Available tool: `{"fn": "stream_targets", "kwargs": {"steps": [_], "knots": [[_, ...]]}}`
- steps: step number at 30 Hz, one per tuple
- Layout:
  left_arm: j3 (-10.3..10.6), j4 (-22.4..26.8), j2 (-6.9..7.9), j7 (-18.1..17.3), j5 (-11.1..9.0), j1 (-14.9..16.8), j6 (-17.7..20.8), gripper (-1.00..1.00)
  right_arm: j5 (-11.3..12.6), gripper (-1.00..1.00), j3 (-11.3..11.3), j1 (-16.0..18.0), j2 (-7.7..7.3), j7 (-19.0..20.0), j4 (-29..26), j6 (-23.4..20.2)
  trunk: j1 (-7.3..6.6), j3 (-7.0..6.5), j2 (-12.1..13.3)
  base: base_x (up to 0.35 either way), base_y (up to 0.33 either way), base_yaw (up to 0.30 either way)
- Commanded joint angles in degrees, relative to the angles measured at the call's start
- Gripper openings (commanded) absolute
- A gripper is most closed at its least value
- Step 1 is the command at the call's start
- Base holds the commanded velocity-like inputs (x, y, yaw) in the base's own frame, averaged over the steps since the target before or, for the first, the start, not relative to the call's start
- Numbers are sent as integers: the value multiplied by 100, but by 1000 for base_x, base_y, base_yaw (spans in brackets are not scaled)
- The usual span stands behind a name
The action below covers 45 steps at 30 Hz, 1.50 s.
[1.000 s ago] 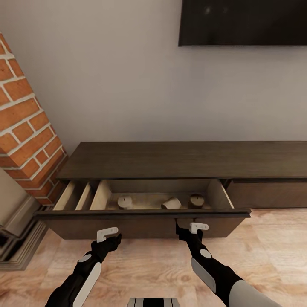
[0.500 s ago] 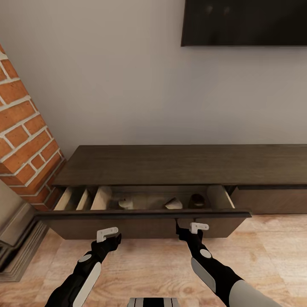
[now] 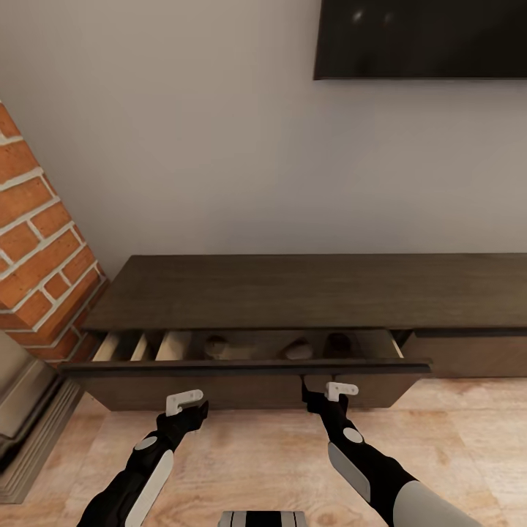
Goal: Place each of the two pumpkins and all three candles from the living room inside a cabinet in the living room (use any cabinet), then make sure every cabinet is closed, and position the cauldron so it is next to a table in the living room.
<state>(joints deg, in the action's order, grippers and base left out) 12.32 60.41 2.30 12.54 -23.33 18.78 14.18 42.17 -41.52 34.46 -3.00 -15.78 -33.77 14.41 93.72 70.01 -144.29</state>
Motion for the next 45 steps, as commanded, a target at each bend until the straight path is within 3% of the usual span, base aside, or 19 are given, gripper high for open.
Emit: {"fn": "stream_targets", "kwargs": {"steps": [1, 27, 45], "knots": [[25, 12, 8, 56, -60, 3, 15, 100, 46, 100, -40, 8, -8, -39, -7, 36, 1, 4, -2, 197, 0, 0], [25, 13, 8, 56, -61, 3, 15, 100, 63, 100, -40, 8, -8, -39, -7, 36, 1, 4, -2, 160, 0, 0], [25, 14, 8, 56, -59, 3, 15, 100, 70, 100, -40, 8, -8, -39, -7, 36, 1, 4, -2, -156, 0, 0]]}}
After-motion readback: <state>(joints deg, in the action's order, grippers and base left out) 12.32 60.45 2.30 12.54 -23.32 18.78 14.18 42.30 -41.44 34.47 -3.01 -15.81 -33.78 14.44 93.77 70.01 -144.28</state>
